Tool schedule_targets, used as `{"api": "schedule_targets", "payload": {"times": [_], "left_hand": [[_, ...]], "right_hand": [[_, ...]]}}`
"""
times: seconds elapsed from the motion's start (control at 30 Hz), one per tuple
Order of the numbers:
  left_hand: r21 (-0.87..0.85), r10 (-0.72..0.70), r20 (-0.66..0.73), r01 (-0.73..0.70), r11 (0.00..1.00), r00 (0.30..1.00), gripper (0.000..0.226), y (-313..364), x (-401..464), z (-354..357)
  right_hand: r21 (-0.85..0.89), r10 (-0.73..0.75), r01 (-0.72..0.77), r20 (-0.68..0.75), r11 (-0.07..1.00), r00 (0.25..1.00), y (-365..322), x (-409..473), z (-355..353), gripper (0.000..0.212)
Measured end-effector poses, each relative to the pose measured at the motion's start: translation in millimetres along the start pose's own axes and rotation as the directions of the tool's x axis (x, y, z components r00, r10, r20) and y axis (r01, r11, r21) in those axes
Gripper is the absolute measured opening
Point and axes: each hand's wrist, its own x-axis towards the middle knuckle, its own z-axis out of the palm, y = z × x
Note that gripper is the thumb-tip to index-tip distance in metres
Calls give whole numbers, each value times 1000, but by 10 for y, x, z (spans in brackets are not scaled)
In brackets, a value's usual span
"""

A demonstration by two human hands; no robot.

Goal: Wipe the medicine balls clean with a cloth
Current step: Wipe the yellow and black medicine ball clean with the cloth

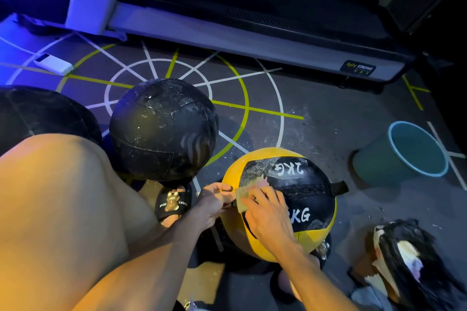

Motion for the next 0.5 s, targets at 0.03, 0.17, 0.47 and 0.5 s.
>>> {"api": "schedule_targets", "payload": {"times": [0.03,0.17,0.47,0.5], "left_hand": [[9,0,-5,0,1000,1000,22,-16,-1,-7],[18,7,-18,-7,1000,1000,23,-19,12,-11],[-19,7,-8,-7,1000,1000,20,10,-1,54],[-15,9,-16,-9,1000,1000,20,3,0,42]], "right_hand": [[-3,-24,24,1,1000,1000,26,-27,-2,26],[41,-113,113,7,993,994,115,-103,-17,28],[215,301,-282,-59,935,952,-71,-127,30,33],[202,285,-267,-65,942,956,-97,-113,43,32]]}}
